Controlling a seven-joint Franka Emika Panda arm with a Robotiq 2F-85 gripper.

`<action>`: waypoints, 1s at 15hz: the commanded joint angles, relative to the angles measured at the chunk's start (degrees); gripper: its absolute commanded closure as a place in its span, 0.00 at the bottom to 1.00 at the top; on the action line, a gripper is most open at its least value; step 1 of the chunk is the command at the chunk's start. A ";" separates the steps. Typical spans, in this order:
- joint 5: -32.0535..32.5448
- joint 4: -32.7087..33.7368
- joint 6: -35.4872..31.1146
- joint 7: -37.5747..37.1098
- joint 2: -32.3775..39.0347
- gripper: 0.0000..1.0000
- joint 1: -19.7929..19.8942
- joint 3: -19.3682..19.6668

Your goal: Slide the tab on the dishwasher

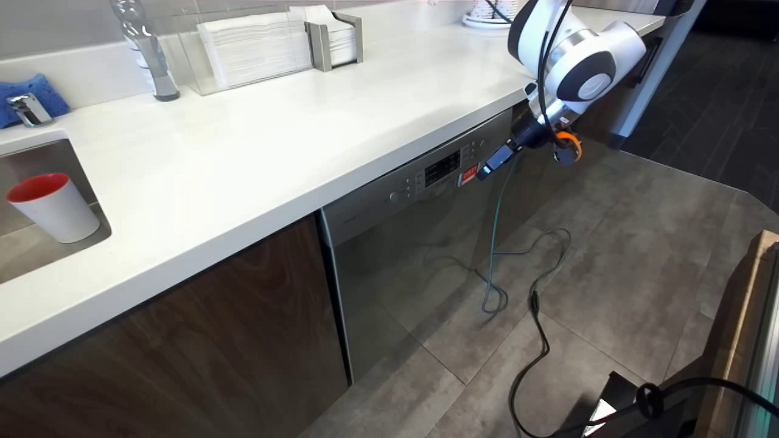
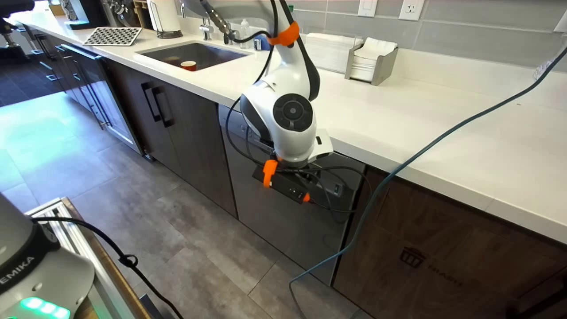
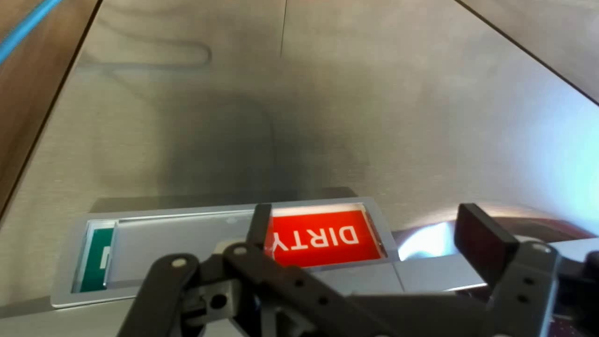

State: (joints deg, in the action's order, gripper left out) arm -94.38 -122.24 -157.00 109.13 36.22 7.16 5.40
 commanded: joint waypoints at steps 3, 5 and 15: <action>-2.56 6.79 -2.97 1.89 6.22 0.00 -0.67 -0.16; -2.60 8.11 -3.55 2.09 7.24 0.00 -0.61 -0.14; -3.23 9.25 -5.84 3.24 7.31 0.00 -0.98 -0.35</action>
State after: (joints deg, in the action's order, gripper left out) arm -94.65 -114.67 -161.10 109.70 42.86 6.57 5.33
